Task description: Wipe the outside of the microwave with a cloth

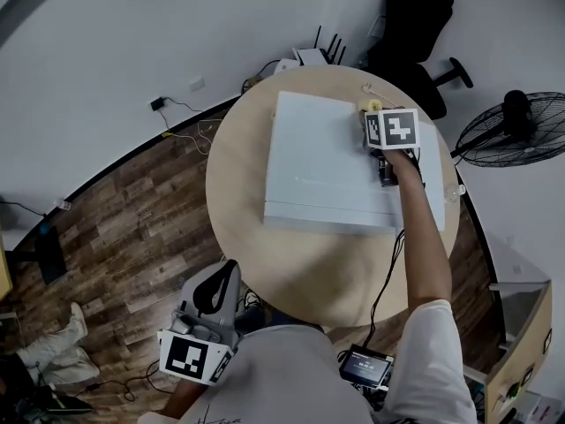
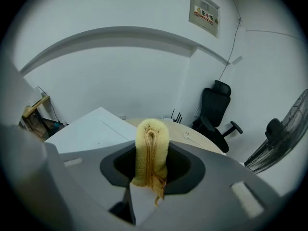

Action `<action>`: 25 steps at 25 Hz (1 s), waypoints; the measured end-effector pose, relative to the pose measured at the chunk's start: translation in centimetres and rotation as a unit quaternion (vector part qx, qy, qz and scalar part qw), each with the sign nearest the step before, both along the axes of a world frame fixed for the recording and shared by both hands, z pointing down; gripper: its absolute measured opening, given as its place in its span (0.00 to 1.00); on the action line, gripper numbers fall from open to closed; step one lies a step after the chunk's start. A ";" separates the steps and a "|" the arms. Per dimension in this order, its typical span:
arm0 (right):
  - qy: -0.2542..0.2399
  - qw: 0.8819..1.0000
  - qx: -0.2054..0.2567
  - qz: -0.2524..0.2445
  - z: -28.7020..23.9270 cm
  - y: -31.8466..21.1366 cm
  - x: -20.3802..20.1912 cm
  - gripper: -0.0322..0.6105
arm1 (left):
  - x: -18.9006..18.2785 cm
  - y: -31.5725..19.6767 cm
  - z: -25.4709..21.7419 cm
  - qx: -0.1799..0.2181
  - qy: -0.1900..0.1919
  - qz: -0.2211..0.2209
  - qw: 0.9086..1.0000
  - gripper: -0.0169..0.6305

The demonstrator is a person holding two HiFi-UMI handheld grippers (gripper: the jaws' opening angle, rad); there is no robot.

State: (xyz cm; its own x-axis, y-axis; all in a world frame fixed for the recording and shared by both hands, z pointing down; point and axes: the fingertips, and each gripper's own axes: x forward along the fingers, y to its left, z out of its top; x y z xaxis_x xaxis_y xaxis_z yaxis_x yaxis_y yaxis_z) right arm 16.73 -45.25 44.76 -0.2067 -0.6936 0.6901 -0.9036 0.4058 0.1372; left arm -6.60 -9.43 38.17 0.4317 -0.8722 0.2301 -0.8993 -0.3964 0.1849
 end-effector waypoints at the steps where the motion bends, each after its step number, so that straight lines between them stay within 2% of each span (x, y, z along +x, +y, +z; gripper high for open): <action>1: -0.003 1.000 -0.001 -0.002 0.0 0.0 -0.5 0.26 | -0.2 0.1 0.0 0.001 -0.001 -0.002 1.000 0.02; 12: -0.026 0.999 -0.009 -0.031 -0.1 0.0 -6.2 0.26 | -2.6 1.7 -0.5 0.004 -0.004 -0.029 1.000 0.02; 25: -0.033 0.996 -0.013 -0.079 -0.3 0.4 -14.9 0.26 | -6.9 3.4 -0.8 0.008 -0.003 -0.071 0.997 0.02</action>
